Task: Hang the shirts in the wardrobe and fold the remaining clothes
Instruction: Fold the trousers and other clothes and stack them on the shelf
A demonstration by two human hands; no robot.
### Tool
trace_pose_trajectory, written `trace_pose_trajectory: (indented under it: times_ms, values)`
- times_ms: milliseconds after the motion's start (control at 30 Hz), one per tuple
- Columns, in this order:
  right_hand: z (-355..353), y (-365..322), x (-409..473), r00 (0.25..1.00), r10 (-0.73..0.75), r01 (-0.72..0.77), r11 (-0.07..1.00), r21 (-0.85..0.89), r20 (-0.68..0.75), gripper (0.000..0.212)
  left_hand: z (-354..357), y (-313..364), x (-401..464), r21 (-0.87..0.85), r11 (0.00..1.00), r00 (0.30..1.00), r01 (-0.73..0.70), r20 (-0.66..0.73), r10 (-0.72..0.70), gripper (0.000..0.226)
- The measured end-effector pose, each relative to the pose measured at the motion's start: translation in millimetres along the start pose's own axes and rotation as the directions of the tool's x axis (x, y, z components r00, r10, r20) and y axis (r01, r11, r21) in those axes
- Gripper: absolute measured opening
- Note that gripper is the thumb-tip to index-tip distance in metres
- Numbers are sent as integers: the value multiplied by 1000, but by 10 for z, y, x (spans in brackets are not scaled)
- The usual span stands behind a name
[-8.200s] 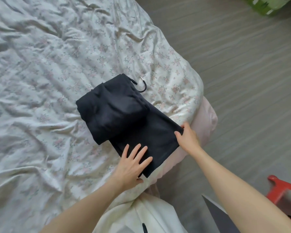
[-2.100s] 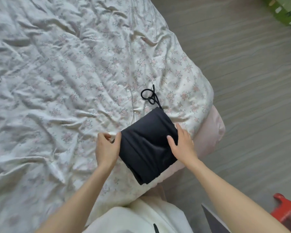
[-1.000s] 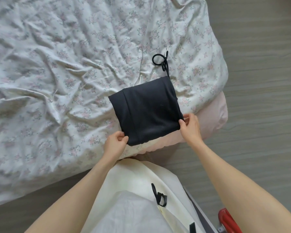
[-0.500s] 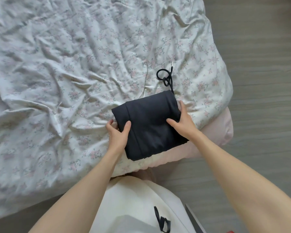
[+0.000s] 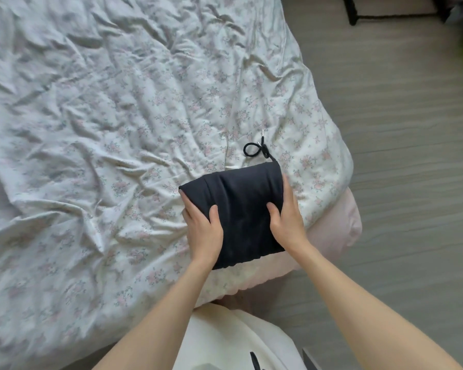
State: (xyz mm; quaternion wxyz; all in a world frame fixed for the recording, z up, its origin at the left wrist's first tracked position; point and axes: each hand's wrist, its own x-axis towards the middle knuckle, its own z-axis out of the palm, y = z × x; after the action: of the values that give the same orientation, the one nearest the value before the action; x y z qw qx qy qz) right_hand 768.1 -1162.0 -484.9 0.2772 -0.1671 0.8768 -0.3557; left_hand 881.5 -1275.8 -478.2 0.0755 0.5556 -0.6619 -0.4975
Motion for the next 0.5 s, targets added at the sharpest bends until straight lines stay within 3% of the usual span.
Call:
trace_pose_trajectory:
  times_ms: [100,267,367,500]
  values:
    - [-136,-256,-88,990,-17,26,998,61,-139,71,-149,322,32,-5,981,981,-192,-11,192,75]
    - [-508,-700,-422,947,-47,75,994,76,-317,73,-428,892,-30,-60,893,889,-445,91,449,79]
    - [-672,-911,-838,865,-12,47,997,57,-502,69,-557,1149,-223,-133,828,801,-545,208,561,77]
    - [-828,-982,-1693,696,125,-57,991,119,-707,64,-641,1362,-717,-227,731,624,-644,398,673,66]
